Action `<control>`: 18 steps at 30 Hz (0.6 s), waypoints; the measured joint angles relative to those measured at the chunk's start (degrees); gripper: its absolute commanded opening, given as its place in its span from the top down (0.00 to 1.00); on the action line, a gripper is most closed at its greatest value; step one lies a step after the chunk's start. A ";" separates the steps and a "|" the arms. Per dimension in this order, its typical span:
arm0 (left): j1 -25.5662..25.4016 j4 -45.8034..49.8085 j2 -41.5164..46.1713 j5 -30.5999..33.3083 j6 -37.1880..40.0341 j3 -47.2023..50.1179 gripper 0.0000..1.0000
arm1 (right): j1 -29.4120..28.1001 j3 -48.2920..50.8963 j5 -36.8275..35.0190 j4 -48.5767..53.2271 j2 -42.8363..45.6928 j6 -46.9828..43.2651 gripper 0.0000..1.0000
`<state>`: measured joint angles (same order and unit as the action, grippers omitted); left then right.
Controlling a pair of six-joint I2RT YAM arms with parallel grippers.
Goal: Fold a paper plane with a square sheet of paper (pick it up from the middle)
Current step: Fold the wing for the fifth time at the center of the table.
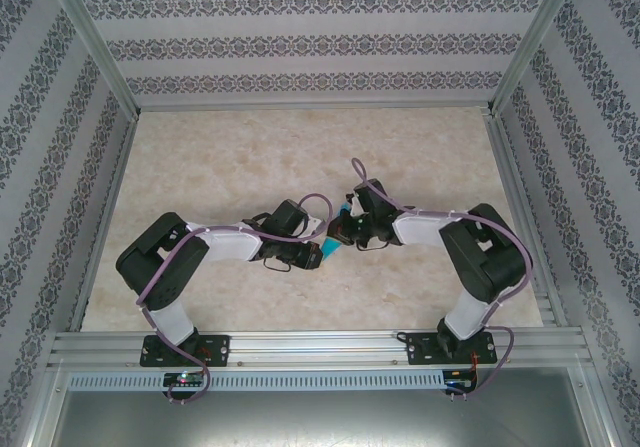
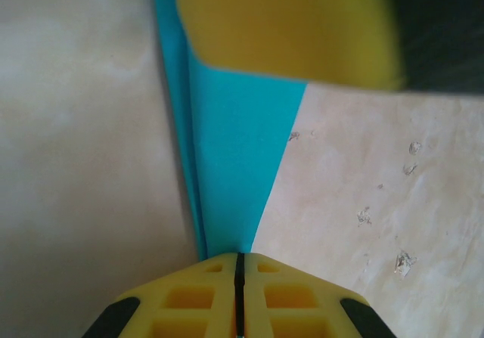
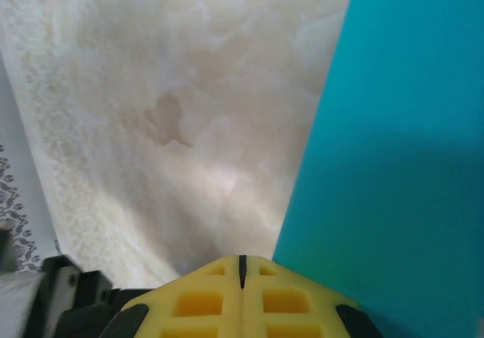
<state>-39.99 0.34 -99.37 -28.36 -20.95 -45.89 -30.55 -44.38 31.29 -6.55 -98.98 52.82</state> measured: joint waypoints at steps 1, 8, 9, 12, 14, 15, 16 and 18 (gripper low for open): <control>0.00 0.00 -0.07 -0.04 0.00 -0.04 0.89 | 0.00 -0.02 -0.02 -0.20 -0.70 0.02 0.98; 0.00 0.00 -0.35 -0.17 0.00 -0.42 0.89 | 0.04 -2.12 -0.39 0.83 -4.00 -0.90 0.99; 0.00 -0.02 -0.39 -0.17 0.00 -0.48 0.89 | 0.13 -2.43 -0.35 1.14 -4.24 -1.29 0.99; 0.00 -0.02 -0.39 -0.17 0.00 -0.55 0.89 | 0.70 -2.97 0.70 1.38 -4.94 -2.23 0.99; 0.00 -0.02 -0.37 -0.22 -0.02 -0.61 0.89 | 1.20 -3.13 1.90 1.31 -5.40 -2.62 0.99; 0.00 -0.02 -0.37 -0.22 -0.02 -0.63 0.88 | 1.46 -3.17 2.54 1.27 -5.62 -2.93 1.00; 0.00 0.00 -0.28 -0.20 -0.04 -0.63 0.89 | 1.62 -3.26 3.04 1.27 -5.79 -3.26 1.00; 0.00 0.09 -0.13 -0.17 -0.07 -0.70 0.88 | 1.95 -3.41 3.80 1.20 -6.12 -3.67 1.00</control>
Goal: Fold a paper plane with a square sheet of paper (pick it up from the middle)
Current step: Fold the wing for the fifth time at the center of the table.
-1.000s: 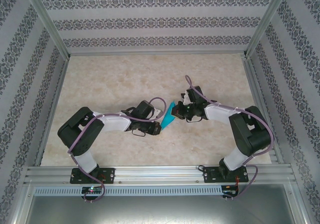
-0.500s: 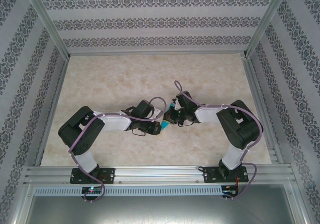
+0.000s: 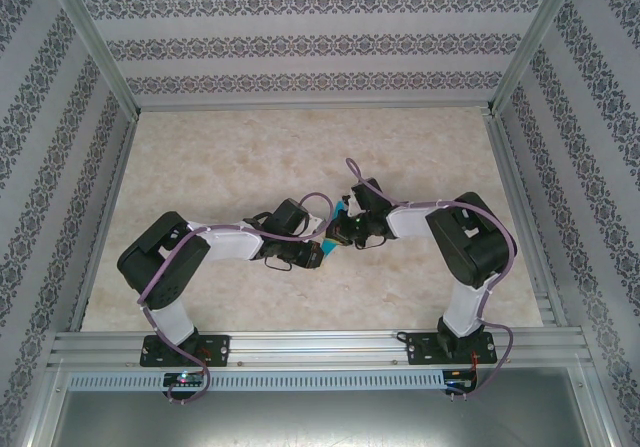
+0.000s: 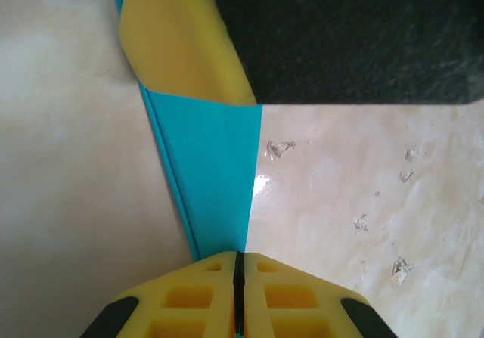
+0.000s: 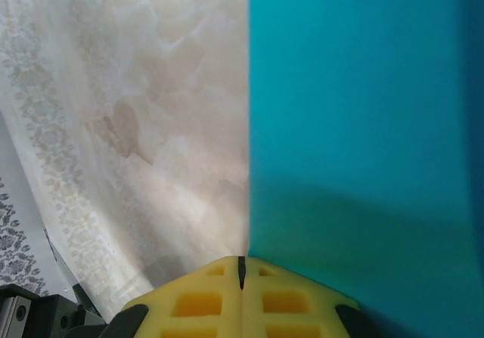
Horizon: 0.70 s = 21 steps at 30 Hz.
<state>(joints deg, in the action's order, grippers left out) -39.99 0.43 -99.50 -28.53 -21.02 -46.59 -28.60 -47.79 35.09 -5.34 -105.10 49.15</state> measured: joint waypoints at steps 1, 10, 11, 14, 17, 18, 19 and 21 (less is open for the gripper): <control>0.04 0.35 0.09 0.02 0.00 -0.17 0.88 | 0.11 -0.07 0.39 -0.09 -0.17 -0.07 1.00; 2.43 2.05 2.19 -1.73 -2.82 -1.36 0.89 | 0.76 -0.72 2.38 -0.55 -1.27 -1.53 1.00; 2.82 1.84 2.16 -1.90 -3.23 -1.77 0.89 | 0.76 -0.72 2.43 -0.52 -1.29 -1.55 1.00; 3.76 1.11 1.97 -2.58 -4.15 -3.17 0.90 | 0.76 -0.85 2.49 -0.48 -1.36 -1.57 1.00; 4.11 -0.09 0.72 -2.97 -4.92 -4.81 0.90 | 0.76 -0.85 2.49 -0.48 -1.36 -1.57 1.00; 4.11 -0.59 -0.02 -3.06 -5.03 -5.35 0.90 | 0.76 -0.85 2.51 -0.48 -1.36 -1.57 1.00; 4.11 -1.29 -0.92 -3.26 -5.18 -5.73 0.90 | 0.76 -0.85 2.51 -0.48 -1.36 -1.57 1.00; 4.11 -2.05 -2.71 -4.09 -5.62 -5.95 0.90 | 0.76 -0.85 2.54 -0.50 -1.36 -1.57 1.00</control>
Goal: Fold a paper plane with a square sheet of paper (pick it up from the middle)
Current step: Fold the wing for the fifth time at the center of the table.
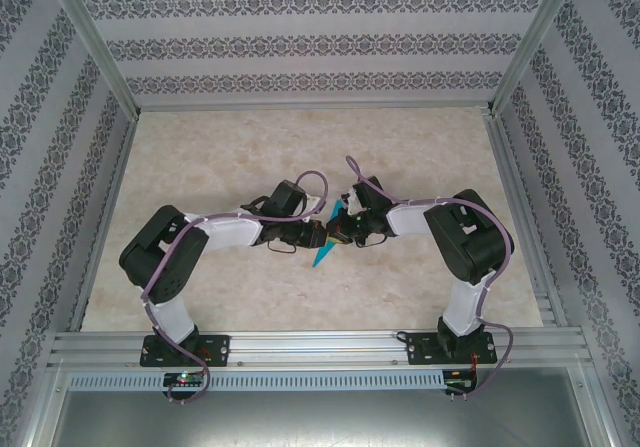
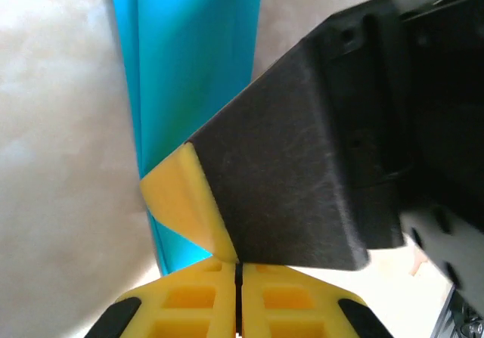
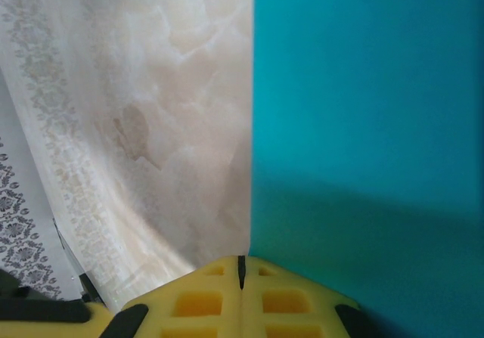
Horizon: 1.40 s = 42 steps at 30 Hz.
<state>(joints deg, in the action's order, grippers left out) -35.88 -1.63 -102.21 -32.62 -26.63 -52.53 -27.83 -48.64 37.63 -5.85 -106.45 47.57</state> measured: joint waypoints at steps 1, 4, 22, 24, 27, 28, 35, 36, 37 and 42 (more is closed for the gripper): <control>0.00 -0.24 -0.85 -0.22 -0.15 0.00 0.90 | 0.00 0.00 -0.02 0.00 0.00 0.02 1.00; 0.00 -0.42 -2.89 -0.37 -0.44 0.07 0.90 | 0.00 0.00 -0.02 0.00 0.00 0.00 1.00; 0.00 -3.82 -2.51 0.76 3.98 2.95 0.91 | 1.11 -1.29 -0.85 1.84 -0.11 0.39 1.00; 0.00 -5.03 -2.34 0.79 4.39 3.72 0.91 | 2.21 -1.86 -1.64 2.25 -0.22 0.50 1.00; 0.00 -6.16 -2.19 0.85 5.18 4.48 0.91 | 3.82 -3.02 -2.45 2.86 -0.76 0.70 1.00; 0.00 -6.49 -2.14 0.87 5.40 4.72 0.91 | 4.20 -3.50 -2.58 3.10 -1.01 0.68 1.00; 0.00 -7.63 -1.40 1.31 6.54 6.08 0.91 | 6.60 -8.55 -3.87 5.29 -4.00 0.63 1.00; 0.00 -7.72 -1.38 1.31 6.58 6.19 0.91 | 6.86 -9.09 -3.82 5.66 -4.35 0.55 1.00; 0.00 -7.93 -1.33 1.33 6.73 6.36 0.91 | 7.10 -9.62 -3.63 6.12 -4.66 0.44 1.00; 0.00 -8.33 -1.11 1.55 6.97 6.82 0.91 | 8.66 -11.34 -4.28 7.43 -5.35 -0.26 1.00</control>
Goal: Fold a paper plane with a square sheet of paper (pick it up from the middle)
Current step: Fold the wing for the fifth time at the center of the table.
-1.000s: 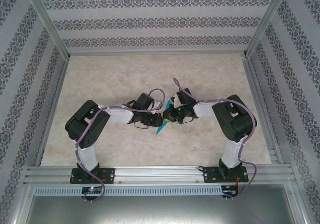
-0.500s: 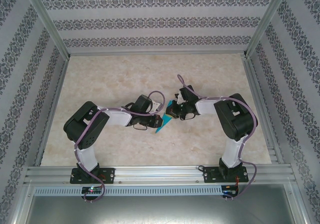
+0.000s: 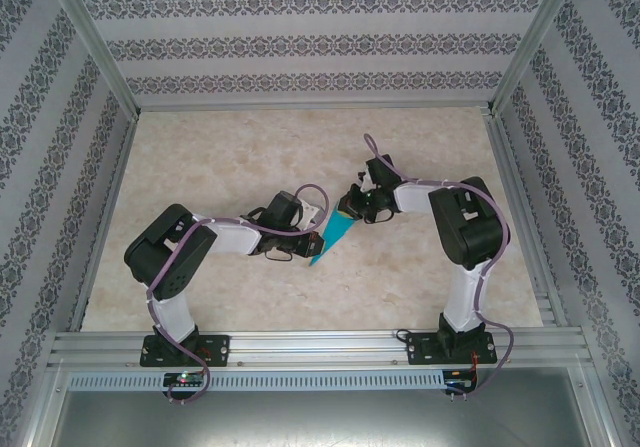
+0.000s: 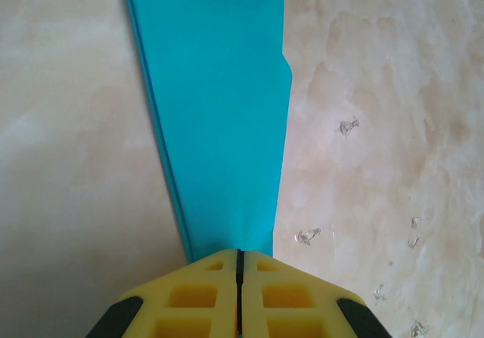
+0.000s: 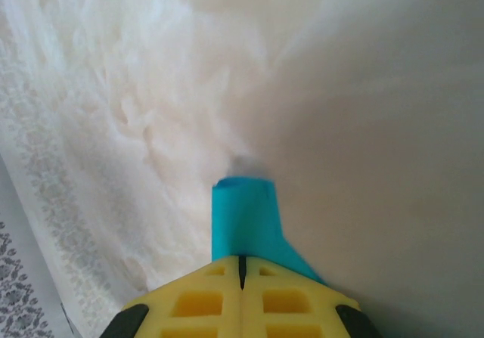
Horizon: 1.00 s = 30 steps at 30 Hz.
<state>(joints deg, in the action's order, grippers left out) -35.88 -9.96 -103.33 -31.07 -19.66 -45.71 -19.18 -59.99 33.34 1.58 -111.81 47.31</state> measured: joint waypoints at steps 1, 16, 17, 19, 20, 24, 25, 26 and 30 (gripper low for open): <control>0.00 0.00 0.07 0.00 0.00 0.00 0.91 | 0.48 -0.13 -0.57 0.00 0.00 -0.22 1.00; 0.00 0.09 0.13 -0.02 0.02 -0.07 0.91 | -3.96 8.48 -1.84 -1.53 16.59 1.73 1.00; 0.00 0.09 0.13 -0.02 0.02 -0.07 0.91 | -4.94 9.22 -1.86 -1.77 16.85 2.10 1.00; 0.00 0.09 0.13 -0.02 0.02 -0.07 0.91 | -6.51 10.29 -1.77 -2.21 16.50 2.80 1.00; 0.00 0.09 0.13 -0.04 0.02 -0.07 0.91 | -6.91 10.69 -1.70 -2.69 15.93 3.39 1.00; 0.00 0.31 0.09 -0.20 0.02 -0.26 0.91 | -7.21 10.25 -1.11 -4.98 11.54 4.59 1.00; 0.00 0.31 0.09 -0.22 0.02 -0.28 0.91 | -7.34 9.75 -0.92 -5.29 10.03 4.72 1.00; 0.00 0.33 0.09 -0.22 0.02 -0.26 0.91 | -7.54 9.07 -0.70 -5.49 8.68 4.87 1.00; 0.00 0.57 0.09 -0.22 0.02 -0.39 0.91 | -8.11 6.95 -0.46 -6.34 4.85 4.70 1.00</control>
<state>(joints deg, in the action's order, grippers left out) -35.88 -9.39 -103.24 -31.29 -19.64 -46.11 -27.29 -53.04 32.88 -4.75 -106.96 52.01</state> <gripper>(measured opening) 0.093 0.048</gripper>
